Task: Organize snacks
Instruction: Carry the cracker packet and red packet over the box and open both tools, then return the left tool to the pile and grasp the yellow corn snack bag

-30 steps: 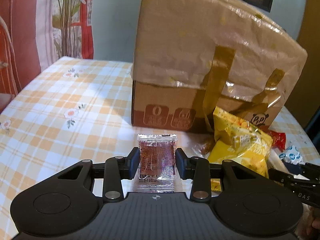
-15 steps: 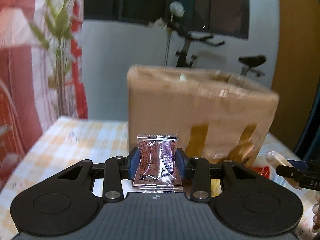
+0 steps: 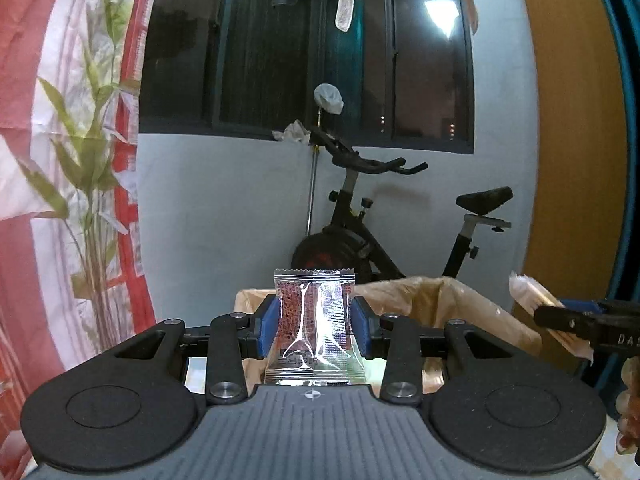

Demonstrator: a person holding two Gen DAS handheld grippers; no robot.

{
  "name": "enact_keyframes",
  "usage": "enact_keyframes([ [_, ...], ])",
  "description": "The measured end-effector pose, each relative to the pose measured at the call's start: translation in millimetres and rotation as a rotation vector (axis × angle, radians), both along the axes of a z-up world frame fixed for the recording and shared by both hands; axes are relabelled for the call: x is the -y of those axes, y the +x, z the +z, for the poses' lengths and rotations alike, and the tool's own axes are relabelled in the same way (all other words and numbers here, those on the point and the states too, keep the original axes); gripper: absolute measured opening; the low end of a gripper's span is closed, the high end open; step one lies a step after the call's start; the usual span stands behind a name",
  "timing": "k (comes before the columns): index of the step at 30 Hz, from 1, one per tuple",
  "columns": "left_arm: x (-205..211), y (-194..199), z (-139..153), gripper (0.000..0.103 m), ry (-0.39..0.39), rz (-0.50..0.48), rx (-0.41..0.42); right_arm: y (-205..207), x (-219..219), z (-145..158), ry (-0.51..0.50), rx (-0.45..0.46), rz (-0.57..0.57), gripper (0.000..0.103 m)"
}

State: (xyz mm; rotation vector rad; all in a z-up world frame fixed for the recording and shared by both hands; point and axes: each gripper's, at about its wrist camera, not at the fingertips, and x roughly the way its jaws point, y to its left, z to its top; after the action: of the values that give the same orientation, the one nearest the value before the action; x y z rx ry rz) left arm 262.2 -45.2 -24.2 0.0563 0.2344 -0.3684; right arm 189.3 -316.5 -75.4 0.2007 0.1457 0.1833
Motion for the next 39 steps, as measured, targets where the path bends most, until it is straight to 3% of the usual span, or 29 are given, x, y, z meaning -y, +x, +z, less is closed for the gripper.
enact_keyframes([
  [5, 11, 49, -5, 0.041, -0.015, 0.015, -0.089, 46, -2, 16, 0.010, -0.016, 0.015, 0.049],
  [9, 23, 77, -18, 0.041, 0.050, 0.046, -0.135, 83, -7, 14, 0.027, -0.092, 0.023, 0.049],
  [13, 23, 89, -26, 0.043, 0.049, 0.034, -0.173, 104, -15, 8, -0.006, -0.138, 0.026, 0.049],
  [16, 19, 89, -32, 0.051, 0.046, 0.027, -0.185, 108, -19, 4, -0.033, -0.154, 0.025, 0.049],
  [19, 11, 85, -36, 0.066, 0.030, 0.028, -0.199, 105, -22, -2, -0.049, -0.152, 0.033, 0.052],
  [21, 7, 82, -36, 0.072, 0.029, 0.041, -0.205, 102, -22, -6, -0.058, -0.155, 0.027, 0.060],
  [26, -5, 68, -29, 0.075, -0.021, 0.030, -0.200, 92, -19, -7, -0.044, -0.134, 0.018, 0.081],
  [37, -22, 5, -22, 0.082, -0.077, -0.016, -0.168, 41, -19, -2, -0.043, -0.056, -0.029, 0.103],
  [39, -24, -6, -25, 0.087, -0.083, -0.021, -0.166, 28, -20, -4, -0.037, -0.041, -0.043, 0.103],
])
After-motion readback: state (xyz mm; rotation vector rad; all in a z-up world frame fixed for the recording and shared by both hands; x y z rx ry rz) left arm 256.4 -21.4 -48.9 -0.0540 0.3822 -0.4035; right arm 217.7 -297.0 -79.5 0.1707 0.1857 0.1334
